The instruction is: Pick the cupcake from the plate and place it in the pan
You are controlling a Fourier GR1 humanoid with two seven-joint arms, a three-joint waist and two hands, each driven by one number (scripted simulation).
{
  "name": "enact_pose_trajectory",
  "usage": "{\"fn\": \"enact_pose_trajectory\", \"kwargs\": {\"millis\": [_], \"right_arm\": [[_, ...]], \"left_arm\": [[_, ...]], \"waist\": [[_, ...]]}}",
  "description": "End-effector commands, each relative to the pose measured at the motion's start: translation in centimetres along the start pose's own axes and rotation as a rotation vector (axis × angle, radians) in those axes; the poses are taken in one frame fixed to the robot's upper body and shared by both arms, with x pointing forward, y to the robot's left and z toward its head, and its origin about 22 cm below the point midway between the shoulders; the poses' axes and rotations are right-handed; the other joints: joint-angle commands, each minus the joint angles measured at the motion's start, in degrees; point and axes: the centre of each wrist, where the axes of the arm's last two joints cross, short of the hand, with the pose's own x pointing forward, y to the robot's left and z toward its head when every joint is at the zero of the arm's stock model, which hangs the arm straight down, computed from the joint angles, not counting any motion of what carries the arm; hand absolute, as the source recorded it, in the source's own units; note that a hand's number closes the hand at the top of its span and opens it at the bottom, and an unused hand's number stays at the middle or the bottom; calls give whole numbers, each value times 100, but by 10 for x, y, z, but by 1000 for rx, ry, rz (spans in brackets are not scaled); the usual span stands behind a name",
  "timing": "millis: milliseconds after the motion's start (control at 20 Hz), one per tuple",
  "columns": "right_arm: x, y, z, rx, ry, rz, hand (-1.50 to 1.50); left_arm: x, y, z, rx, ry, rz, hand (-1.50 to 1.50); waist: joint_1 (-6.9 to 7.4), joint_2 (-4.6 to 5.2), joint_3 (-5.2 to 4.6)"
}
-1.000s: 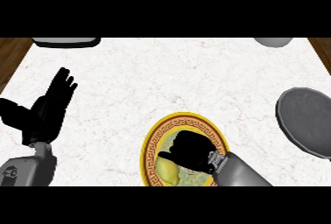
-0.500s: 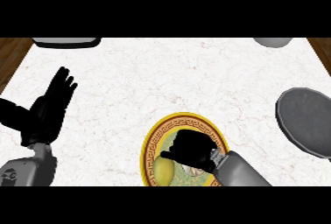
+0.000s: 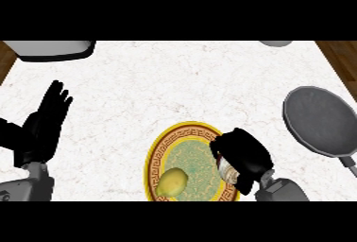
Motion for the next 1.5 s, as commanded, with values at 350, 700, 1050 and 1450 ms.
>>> {"fn": "enact_pose_trajectory", "kwargs": {"millis": [350, 700, 1050, 1450], "right_arm": [[45, -82, 124, -563, 380, 33, 150], [49, -119, 177, -592, 466, -28, 150], [-19, -121, 168, -705, 611, -116, 150], [-128, -116, 180, -764, 643, -185, 150]], "left_arm": [[6, 0, -1, -30, -7, -3, 0], [7, -33, -12, -64, -15, -3, 0], [-4, -20, -1, -80, -29, 5, 0], [22, -16, -3, -85, -28, -1, 0]], "waist": [[190, 22, -10], [384, 100, -4], [441, 110, 7], [472, 106, 9]]}}
